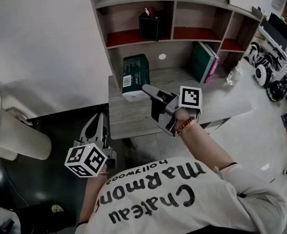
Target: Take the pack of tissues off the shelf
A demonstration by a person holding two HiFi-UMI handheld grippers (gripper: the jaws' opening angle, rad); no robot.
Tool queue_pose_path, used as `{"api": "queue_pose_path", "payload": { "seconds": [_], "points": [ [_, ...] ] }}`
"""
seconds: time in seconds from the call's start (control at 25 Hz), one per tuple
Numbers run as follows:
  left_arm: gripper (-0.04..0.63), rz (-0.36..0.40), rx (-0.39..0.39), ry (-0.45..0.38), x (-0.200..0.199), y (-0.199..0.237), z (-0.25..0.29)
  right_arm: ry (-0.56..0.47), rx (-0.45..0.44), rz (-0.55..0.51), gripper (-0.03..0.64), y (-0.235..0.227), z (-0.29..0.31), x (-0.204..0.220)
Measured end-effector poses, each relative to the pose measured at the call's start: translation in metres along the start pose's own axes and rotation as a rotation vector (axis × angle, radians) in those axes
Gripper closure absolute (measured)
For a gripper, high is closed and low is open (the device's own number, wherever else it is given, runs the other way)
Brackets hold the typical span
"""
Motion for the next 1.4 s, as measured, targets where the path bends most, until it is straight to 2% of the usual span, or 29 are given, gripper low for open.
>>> {"api": "queue_pose_path", "payload": {
  "seconds": [0.28, 0.52, 0.8, 1.08, 1.4],
  "points": [
    [0.577, 0.021, 0.069, 0.038, -0.001, -0.004, 0.005, -0.075, 0.049, -0.001, 0.319, -0.005, -0.017, 0.019],
    [0.577, 0.04, 0.126, 0.058, 0.003, -0.013, 0.01, -0.183, 0.101, -0.018, 0.318, -0.01, -0.041, 0.031],
    [0.577, 0.045, 0.157, 0.073, 0.019, -0.028, 0.006, -0.294, 0.171, -0.081, 0.316, -0.016, -0.072, 0.051],
    [0.577, 0.034, 0.174, 0.112, 0.036, -0.032, 0.017, -0.304, 0.23, -0.083, 0.316, -0.034, -0.085, 0.064],
    [0.577, -0.004, 0.18, 0.156, 0.051, -0.03, 0.025, -0.237, 0.265, -0.009, 0.319, -0.055, -0.083, 0.084]
  ]
}}
Point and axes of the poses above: the fingertips, and each gripper's own axes: z forward along the fingers, y to its left, x out of its underside, the point moved 7 cm from there along -z, backward along the fingers, and after that the axes turned 15 degrees about x, right-handed, at the moved point
